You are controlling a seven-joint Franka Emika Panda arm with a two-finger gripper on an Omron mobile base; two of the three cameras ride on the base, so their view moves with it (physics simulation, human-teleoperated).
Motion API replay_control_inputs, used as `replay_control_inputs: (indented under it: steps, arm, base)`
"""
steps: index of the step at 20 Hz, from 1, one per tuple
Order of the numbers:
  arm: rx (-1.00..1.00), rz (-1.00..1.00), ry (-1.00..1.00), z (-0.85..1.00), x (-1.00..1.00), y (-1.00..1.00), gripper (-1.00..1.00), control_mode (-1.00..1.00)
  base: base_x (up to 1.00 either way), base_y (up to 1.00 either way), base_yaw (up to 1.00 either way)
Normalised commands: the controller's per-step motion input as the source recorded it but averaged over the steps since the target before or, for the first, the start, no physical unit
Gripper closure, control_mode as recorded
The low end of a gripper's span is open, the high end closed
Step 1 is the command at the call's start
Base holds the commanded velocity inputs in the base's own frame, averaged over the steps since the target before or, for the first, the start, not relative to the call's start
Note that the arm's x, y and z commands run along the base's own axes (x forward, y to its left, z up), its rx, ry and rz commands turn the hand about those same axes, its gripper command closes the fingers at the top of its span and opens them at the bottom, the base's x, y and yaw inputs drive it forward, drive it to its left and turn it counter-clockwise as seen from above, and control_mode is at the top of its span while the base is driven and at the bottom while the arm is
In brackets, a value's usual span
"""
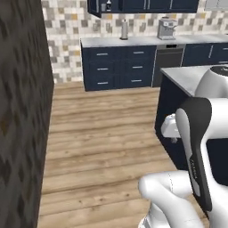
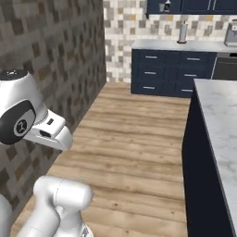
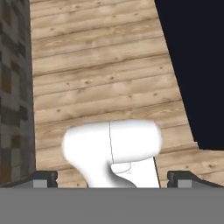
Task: There is a bowl on the dining counter. Grab a lemon wedge from the fridge and place it in the bowl. Then get the liquor bottle and glass cup from the cabinet and place them next to the bowl.
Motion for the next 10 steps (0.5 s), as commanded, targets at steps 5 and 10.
replay_control_inputs:
  steps: [5, 10]
  arm:
    - [0.00, 0.00, 0.00, 0.00, 0.00, 0.00, -1.00, 1.00]
    - [0.00, 0.00, 0.00, 0.00, 0.00, 0.00, -1.00, 1.00]
  base:
    - [1.00, 0.07, -0.15]
    - [1.00, 0.02, -0.13]
